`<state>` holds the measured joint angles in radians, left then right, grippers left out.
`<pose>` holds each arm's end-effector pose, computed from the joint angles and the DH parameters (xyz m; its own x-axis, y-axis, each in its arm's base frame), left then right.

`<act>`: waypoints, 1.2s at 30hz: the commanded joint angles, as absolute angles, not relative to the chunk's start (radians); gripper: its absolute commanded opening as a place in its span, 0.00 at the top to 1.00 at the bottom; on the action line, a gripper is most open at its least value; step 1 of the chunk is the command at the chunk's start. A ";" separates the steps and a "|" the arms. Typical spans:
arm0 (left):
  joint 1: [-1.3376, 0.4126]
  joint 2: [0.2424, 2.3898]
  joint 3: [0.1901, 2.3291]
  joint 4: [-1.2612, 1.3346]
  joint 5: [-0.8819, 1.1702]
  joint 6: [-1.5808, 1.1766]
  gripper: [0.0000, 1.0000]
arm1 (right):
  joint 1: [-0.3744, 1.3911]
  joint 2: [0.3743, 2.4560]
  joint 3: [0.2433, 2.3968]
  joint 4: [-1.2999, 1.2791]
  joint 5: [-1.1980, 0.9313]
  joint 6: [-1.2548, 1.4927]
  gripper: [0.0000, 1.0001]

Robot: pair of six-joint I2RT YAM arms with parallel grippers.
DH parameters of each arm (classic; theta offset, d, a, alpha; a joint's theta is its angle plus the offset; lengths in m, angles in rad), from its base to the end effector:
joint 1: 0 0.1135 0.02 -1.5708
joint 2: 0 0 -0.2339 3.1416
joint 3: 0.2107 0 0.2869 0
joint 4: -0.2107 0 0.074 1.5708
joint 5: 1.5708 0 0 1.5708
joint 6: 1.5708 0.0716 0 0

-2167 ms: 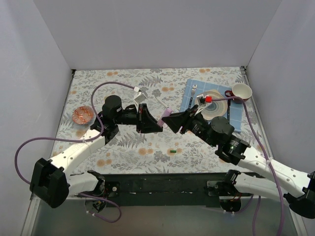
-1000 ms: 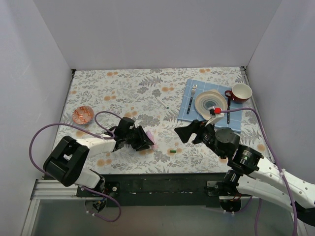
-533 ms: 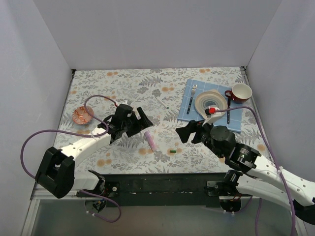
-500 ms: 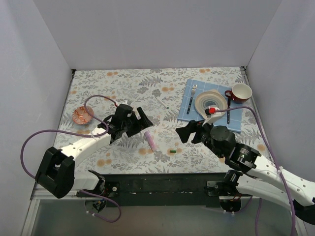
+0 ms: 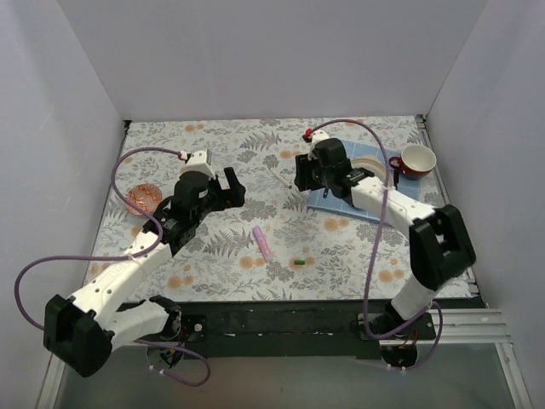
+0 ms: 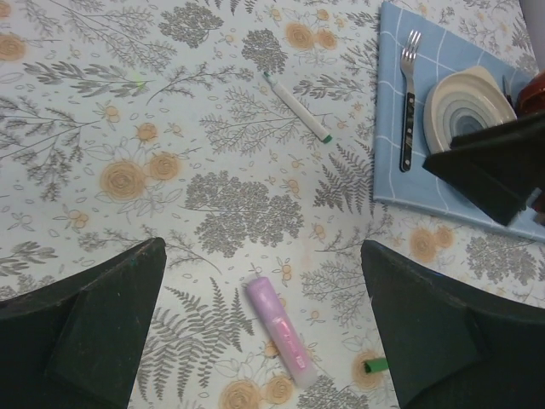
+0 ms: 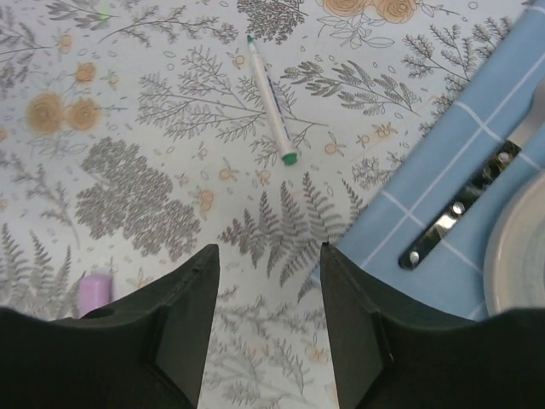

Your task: Insert the pens into the pen caps

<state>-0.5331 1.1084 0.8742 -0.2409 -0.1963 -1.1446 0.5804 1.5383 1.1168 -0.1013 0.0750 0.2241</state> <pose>0.2919 -0.1561 0.2501 -0.4807 -0.7533 -0.4489 -0.2144 0.5973 -0.7728 0.3533 0.2252 0.2146 -0.5166 -0.0737 -0.8531 -0.3874 0.9086 0.1561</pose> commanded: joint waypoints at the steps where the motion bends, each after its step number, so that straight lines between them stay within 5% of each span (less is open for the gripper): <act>1: -0.531 0.965 0.801 -0.187 -0.244 -1.048 0.02 | 0.549 1.764 1.314 -0.084 -0.063 0.121 0.44; 14: -0.531 0.916 0.782 -0.178 -0.250 -1.054 0.02 | 0.546 2.174 1.660 -0.182 -0.048 0.051 0.51; 26: -0.531 0.899 0.770 -0.170 -0.247 -1.071 0.02 | 0.614 2.157 1.548 -0.187 0.098 0.003 0.65; 33: -0.531 0.847 0.727 -0.152 -0.149 -1.156 0.06 | 0.649 2.145 1.499 -0.230 0.176 -0.023 0.96; 36: -0.532 0.844 0.695 -0.189 -0.117 -1.265 0.10 | 0.660 2.077 1.413 -0.198 0.141 -0.008 0.99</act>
